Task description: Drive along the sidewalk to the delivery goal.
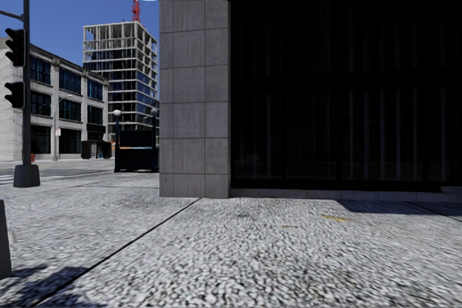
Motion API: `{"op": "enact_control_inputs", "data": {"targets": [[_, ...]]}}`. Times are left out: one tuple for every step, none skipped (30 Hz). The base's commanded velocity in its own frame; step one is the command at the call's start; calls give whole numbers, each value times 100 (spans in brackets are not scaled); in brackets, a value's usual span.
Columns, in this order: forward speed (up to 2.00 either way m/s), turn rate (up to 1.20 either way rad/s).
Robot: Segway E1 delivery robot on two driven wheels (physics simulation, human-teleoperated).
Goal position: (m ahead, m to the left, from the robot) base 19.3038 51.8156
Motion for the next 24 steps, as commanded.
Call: {"op": "enact_control_inputs", "data": {"targets": [[140, 37], [140, 37], [140, 37], [140, 37], [140, 37], [140, 37], [140, 37], [140, 37], [140, 37], [140, 37], [140, 37], [140, 37], [140, 37], [140, 37], [140, 37], [140, 37], [140, 40], [140, 41], [140, 41], [140, 41], [140, 41], [140, 41], [140, 41], [140, 42]]}}
